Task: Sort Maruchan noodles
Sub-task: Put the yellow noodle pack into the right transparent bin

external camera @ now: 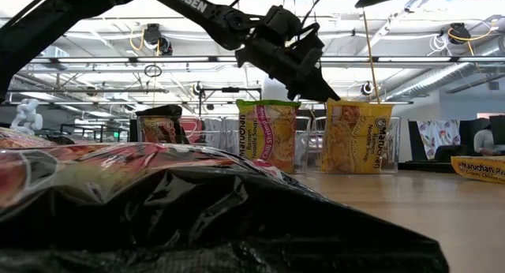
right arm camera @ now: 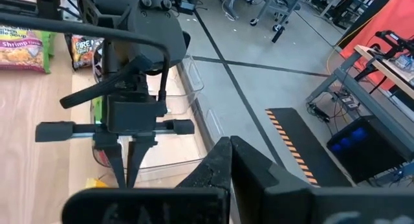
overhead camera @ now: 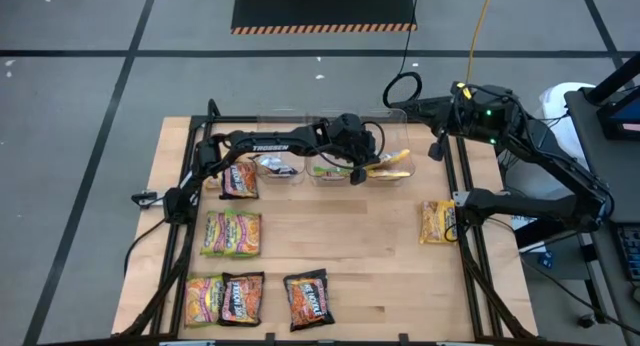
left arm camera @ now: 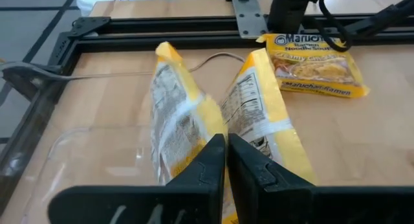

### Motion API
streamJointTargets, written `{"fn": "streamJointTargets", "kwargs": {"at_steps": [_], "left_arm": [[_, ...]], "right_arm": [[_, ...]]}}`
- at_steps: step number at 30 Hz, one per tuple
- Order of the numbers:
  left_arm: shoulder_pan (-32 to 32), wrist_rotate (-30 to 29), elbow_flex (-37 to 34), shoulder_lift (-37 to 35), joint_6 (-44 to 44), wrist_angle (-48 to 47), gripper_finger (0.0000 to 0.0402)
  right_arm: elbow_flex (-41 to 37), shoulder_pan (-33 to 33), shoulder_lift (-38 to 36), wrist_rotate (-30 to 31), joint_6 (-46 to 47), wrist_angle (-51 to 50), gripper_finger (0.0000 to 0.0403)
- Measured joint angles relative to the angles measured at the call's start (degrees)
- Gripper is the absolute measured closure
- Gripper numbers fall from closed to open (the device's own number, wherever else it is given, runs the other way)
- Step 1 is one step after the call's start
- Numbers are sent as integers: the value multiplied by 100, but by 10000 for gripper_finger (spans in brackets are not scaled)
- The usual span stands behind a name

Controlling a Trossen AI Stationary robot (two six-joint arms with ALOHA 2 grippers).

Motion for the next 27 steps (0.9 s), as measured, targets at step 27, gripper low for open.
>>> {"fn": "streamJointTargets", "kwargs": {"at_steps": [27], "left_arm": [[-118,-44,0,-1566,490,-1746,376]], "right_arm": [[0,37,-459,26,269,-809,403]]}}
